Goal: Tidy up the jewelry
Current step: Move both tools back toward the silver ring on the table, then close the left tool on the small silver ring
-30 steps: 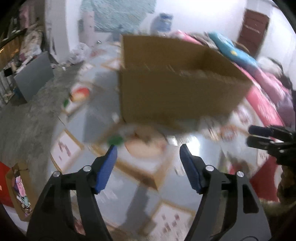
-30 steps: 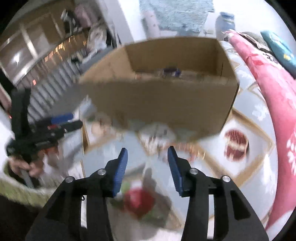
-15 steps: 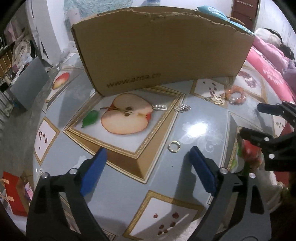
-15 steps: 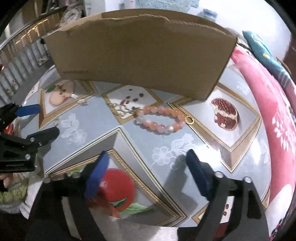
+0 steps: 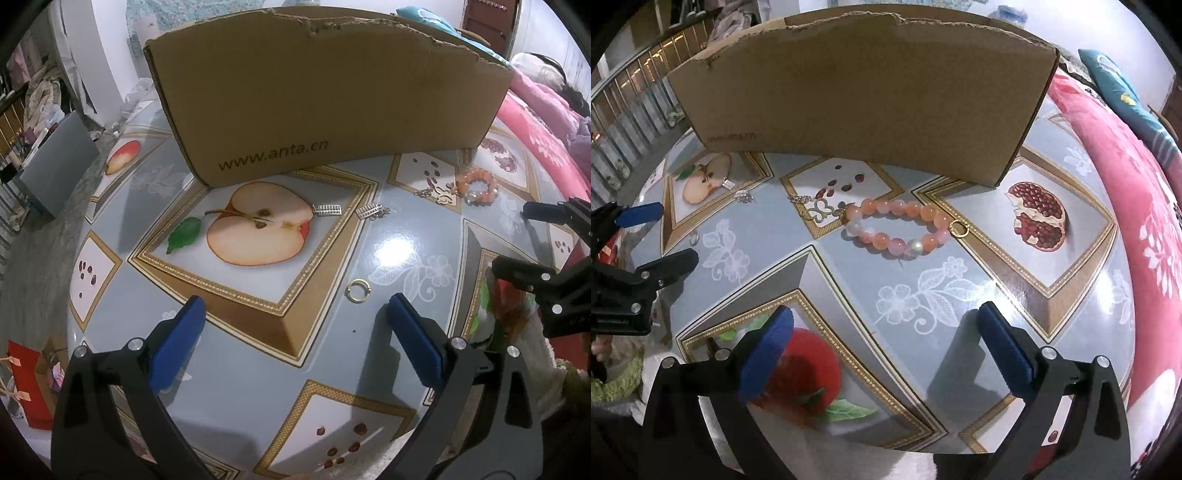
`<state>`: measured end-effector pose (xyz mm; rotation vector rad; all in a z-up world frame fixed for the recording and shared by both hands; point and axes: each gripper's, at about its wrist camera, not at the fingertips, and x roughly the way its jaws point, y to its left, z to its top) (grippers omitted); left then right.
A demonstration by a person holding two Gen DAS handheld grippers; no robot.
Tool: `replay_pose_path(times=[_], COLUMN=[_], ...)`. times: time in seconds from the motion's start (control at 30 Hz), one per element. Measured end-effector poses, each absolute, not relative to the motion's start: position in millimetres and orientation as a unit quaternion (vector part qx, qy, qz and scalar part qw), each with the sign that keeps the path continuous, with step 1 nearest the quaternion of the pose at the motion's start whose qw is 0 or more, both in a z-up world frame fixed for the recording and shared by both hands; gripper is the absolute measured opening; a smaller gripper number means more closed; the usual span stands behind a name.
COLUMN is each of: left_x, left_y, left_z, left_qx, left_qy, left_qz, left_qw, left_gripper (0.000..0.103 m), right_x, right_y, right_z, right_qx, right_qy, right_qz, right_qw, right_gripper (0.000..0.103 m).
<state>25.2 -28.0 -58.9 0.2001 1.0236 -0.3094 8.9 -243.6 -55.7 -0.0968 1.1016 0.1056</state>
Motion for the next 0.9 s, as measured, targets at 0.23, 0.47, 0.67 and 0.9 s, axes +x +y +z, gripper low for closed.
replay_pose_path(times=[0.23,0.47,0.67,0.9], left_x=[29.6,29.3,24.1,21.3], left_y=[-28.4,-21.2,-26.1,-34.8], left_z=[-59.3,-51.4,-45.7,-46.0], left_qx=[0.097,0.055,0.071,0.099], left_qy=[0.488,0.478,0.463,0.464], left_qz=[-0.153,-0.195,-0.211,-0.231], left_qw=[0.854,0.854,0.858,0.85], left_gripper=[0.096,0.095,0.061,0.036], right_x=[13.3,8.4,7.8,11.4], right_y=[-253.5,-247.8,-234.8,-225.1], right_z=[-48.6,-26.6,-22.6,-23.2], right_qx=[-0.012,0.016,0.015,0.017], right_qy=[0.509,0.462,0.446,0.444], right_qz=[0.062,0.129,0.169,0.188], right_qw=[0.858,0.877,0.879,0.876], right_gripper=[0.097,0.078,0.057,0.046])
